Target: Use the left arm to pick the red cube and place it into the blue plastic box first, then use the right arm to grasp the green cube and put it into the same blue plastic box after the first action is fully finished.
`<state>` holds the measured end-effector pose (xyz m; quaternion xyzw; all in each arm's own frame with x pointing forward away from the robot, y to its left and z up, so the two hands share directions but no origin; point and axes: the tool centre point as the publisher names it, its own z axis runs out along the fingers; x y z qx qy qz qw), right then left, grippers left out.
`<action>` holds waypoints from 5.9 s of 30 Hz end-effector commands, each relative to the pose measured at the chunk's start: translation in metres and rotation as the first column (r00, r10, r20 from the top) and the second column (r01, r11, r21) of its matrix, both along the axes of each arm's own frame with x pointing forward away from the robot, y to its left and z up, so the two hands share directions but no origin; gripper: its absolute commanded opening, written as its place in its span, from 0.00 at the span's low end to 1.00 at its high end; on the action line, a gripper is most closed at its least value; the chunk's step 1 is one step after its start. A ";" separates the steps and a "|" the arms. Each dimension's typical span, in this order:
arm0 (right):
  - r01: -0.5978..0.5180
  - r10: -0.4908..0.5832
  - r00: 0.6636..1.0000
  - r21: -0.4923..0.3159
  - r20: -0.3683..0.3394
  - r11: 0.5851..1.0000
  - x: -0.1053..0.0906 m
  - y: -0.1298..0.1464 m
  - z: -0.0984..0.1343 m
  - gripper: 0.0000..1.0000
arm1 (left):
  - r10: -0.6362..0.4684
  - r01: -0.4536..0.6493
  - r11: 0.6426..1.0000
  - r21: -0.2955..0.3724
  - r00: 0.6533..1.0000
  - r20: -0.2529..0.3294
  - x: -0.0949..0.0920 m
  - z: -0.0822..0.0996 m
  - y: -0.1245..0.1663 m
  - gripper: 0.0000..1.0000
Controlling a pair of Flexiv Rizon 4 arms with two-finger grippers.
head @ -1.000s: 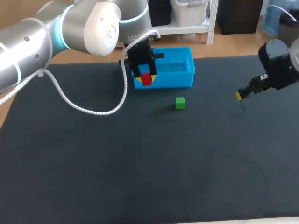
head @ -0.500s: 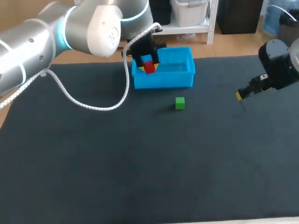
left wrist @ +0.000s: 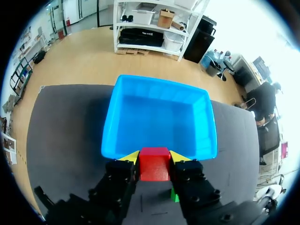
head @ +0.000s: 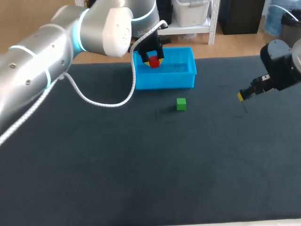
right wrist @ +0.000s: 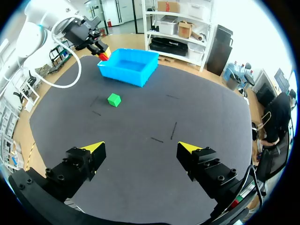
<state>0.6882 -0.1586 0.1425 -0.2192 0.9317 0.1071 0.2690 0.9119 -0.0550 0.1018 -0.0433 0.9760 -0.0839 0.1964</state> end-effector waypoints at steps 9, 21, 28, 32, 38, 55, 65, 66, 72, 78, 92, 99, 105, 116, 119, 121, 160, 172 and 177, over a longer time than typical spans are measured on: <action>0.001 -0.001 1.000 0.000 0.001 1.000 0.000 0.000 0.000 1.00 | 0.004 -0.003 0.998 0.068 1.000 -0.024 0.050 -0.007 0.000 0.00; 0.001 -0.001 1.000 0.000 0.001 1.000 0.000 0.000 0.000 1.00 | 0.020 -0.015 0.992 0.127 0.999 -0.038 0.060 -0.028 0.005 0.00; 0.001 -0.001 1.000 0.000 0.001 1.000 0.000 0.000 0.000 1.00 | 0.032 -0.025 0.990 0.136 0.998 -0.046 0.064 -0.034 0.004 0.00; 0.001 -0.001 1.000 0.000 0.001 1.000 0.000 0.000 0.000 1.00 | 0.041 -0.033 0.989 0.143 0.998 -0.053 0.067 -0.035 0.003 0.00; 0.001 -0.001 1.000 0.000 0.001 1.000 0.000 0.000 0.000 1.00 | 0.052 -0.043 0.988 0.149 0.997 -0.061 0.069 -0.035 0.005 0.49; 0.001 -0.001 1.000 0.000 0.001 1.000 0.000 0.000 0.000 1.00 | -0.002 0.010 0.994 0.109 0.997 -0.074 0.047 -0.012 0.010 1.00; 0.001 -0.001 1.000 0.000 0.001 1.000 0.000 0.000 0.000 1.00 | -0.091 0.094 0.994 0.052 0.994 -0.057 0.013 0.021 0.032 1.00; 0.001 -0.001 1.000 0.000 0.001 1.000 0.000 0.000 0.000 1.00 | -0.095 0.097 0.994 0.044 0.994 -0.053 0.009 0.025 0.035 1.00; 0.001 -0.001 1.000 0.000 0.001 1.000 0.000 0.000 0.000 1.00 | -0.148 0.148 0.989 0.006 0.989 0.001 -0.026 0.042 0.051 1.00; 0.001 -0.001 1.000 0.000 0.001 1.000 0.000 0.000 0.000 1.00 | -0.205 0.207 0.977 -0.042 0.977 0.054 -0.062 0.048 0.072 1.00; 0.001 -0.001 1.000 0.000 0.001 1.000 0.000 0.000 0.000 1.00 | -0.279 0.289 0.955 -0.069 0.951 0.131 -0.123 0.036 0.114 1.00; 0.001 -0.001 1.000 0.000 0.001 1.000 0.000 0.000 0.000 1.00 | -0.241 0.251 0.966 -0.055 0.959 0.148 -0.130 0.034 0.117 1.00; 0.001 -0.001 1.000 0.000 0.001 1.000 0.000 0.000 0.000 1.00 | -0.241 0.251 0.966 -0.055 0.959 0.148 -0.130 0.034 0.117 1.00; 0.001 -0.001 1.000 0.000 0.001 1.000 0.000 0.000 0.000 1.00 | -0.294 0.321 0.944 -0.078 0.923 0.248 -0.143 0.040 0.126 1.00; 0.001 -0.001 1.000 0.000 0.001 1.000 0.000 0.000 0.000 1.00 | -0.318 0.348 0.934 -0.080 0.913 0.256 -0.151 0.034 0.134 1.00; 0.001 -0.001 1.000 0.000 0.001 1.000 0.000 0.000 0.000 1.00 | -0.323 0.356 0.930 -0.096 0.912 0.252 -0.154 0.030 0.142 1.00; 0.001 -0.001 1.000 0.000 0.001 1.000 0.000 0.000 0.000 1.00 | -0.412 0.490 0.868 -0.077 0.799 0.438 -0.193 0.023 0.175 1.00; 0.001 -0.001 1.000 0.000 0.001 1.000 0.000 0.000 0.000 1.00 | -0.485 0.545 0.838 -0.020 0.762 0.430 -0.189 0.031 0.170 1.00; 0.001 -0.001 1.000 0.000 0.001 1.000 0.000 0.000 0.000 1.00 | -0.483 0.539 0.842 -0.018 0.768 0.420 -0.189 0.031 0.169 1.00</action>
